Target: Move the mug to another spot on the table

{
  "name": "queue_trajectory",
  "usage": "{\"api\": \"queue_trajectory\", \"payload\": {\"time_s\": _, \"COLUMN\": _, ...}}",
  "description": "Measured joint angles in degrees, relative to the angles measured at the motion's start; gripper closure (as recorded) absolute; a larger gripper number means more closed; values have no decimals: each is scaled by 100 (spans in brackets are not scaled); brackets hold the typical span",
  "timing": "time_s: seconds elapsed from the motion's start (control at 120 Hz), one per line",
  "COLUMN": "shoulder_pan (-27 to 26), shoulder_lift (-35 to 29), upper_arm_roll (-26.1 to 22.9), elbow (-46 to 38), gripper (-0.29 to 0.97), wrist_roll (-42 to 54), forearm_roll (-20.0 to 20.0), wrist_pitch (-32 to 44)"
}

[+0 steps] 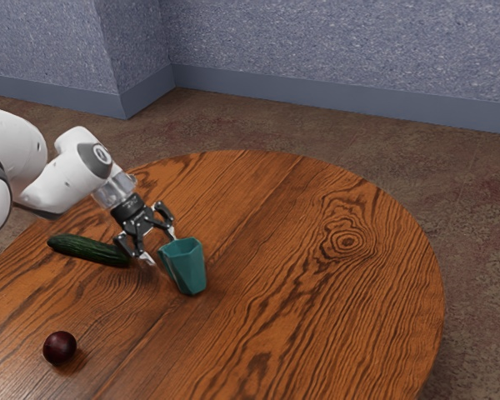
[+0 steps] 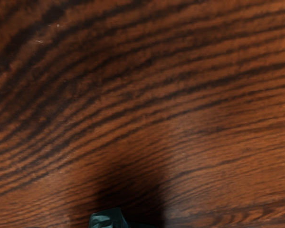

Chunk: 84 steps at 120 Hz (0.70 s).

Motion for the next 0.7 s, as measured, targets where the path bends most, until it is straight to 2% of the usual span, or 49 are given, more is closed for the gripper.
{"api": "queue_trajectory", "payload": {"time_s": 0.092, "shoulder_pan": -426, "shoulder_lift": -81, "upper_arm_roll": 428, "elbow": 229, "gripper": 9, "wrist_roll": 61, "forearm_roll": 331, "wrist_pitch": 91}}
{"api": "queue_trajectory", "payload": {"time_s": 0.15, "shoulder_pan": -660, "shoulder_lift": -254, "upper_arm_roll": 528, "elbow": 267, "gripper": 7, "wrist_roll": 98, "forearm_roll": 773, "wrist_pitch": 122}}
{"api": "queue_trajectory", "payload": {"time_s": 0.35, "shoulder_pan": -1310, "shoulder_lift": -1091, "upper_arm_roll": 609, "elbow": -9, "gripper": 4, "wrist_roll": 231, "forearm_roll": 2322, "wrist_pitch": 73}}
{"api": "queue_trajectory", "payload": {"time_s": 0.55, "shoulder_pan": -1636, "shoulder_lift": -2009, "upper_arm_roll": 600, "elbow": 9, "gripper": 3, "wrist_roll": 697, "forearm_roll": 3440, "wrist_pitch": -407}}
{"api": "queue_trajectory", "payload": {"time_s": 0.608, "shoulder_pan": -1541, "shoulder_lift": -2337, "upper_arm_roll": 470, "elbow": 141, "gripper": 2, "wrist_roll": 926, "forearm_roll": 3620, "wrist_pitch": -561}}
{"api": "queue_trajectory", "payload": {"time_s": 0.7, "shoulder_pan": -978, "shoulder_lift": -2453, "upper_arm_roll": -281, "elbow": 681, "gripper": 2, "wrist_roll": 1306, "forearm_roll": 3818, "wrist_pitch": -873}}
